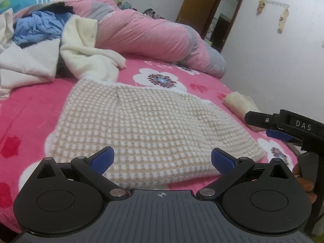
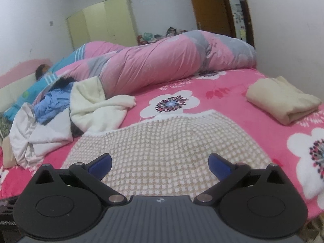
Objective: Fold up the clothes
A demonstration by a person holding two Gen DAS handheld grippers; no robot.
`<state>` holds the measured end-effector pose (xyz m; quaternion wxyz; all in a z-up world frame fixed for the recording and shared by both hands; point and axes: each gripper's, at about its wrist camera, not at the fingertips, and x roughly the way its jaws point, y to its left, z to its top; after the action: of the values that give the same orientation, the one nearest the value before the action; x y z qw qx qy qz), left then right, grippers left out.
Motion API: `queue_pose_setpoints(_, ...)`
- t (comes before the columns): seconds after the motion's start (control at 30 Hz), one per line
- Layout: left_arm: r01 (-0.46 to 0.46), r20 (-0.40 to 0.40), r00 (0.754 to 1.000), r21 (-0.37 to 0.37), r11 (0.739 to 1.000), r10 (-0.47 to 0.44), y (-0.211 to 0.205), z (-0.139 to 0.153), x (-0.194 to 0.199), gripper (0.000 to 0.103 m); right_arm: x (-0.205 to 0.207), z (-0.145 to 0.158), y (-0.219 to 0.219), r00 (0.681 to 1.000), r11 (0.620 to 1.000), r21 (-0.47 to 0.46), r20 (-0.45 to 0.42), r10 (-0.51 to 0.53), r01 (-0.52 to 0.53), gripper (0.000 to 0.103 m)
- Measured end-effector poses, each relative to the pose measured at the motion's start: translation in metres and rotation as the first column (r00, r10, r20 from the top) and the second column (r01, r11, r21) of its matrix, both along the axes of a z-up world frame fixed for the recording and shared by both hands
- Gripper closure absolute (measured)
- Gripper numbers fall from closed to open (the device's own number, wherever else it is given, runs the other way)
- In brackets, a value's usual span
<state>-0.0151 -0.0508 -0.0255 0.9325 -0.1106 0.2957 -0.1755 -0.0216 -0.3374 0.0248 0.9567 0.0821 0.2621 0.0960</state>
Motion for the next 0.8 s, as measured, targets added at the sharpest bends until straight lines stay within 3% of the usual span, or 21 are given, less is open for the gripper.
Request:
queue_pose_setpoints(0.17, 0.063, 0.040, 0.997, 0.073, 0.995, -0.066, -0.008, -0.005, 0.005, 0.000, 0.011, -0.019, 0.007, 1.000, 0.997, -0.069, 0.004, 0.017, -0.017, 0.000)
queue_pose_setpoints(0.4, 0.047, 0.042, 0.998, 0.082, 0.996, -0.050, -0.004, -0.017, 0.016, 0.000, 0.009, -0.049, -0.001, 0.999, 0.996, -0.081, 0.016, -0.034, 0.035, 0.000)
queue_pose_setpoints(0.63, 0.066, 0.058, 0.996, 0.111, 0.992, -0.072, -0.009, -0.023, 0.034, 0.000, 0.010, -0.051, 0.002, 0.994, 0.988, -0.140, 0.097, -0.046, 0.059, 0.000)
queue_pose_setpoints(0.8, 0.076, 0.095, 0.991, 0.156, 0.985, -0.091, -0.019, -0.023, 0.042, 0.000, 0.024, -0.054, 0.003, 0.997, 0.985, -0.168, 0.069, -0.028, 0.040, 0.000)
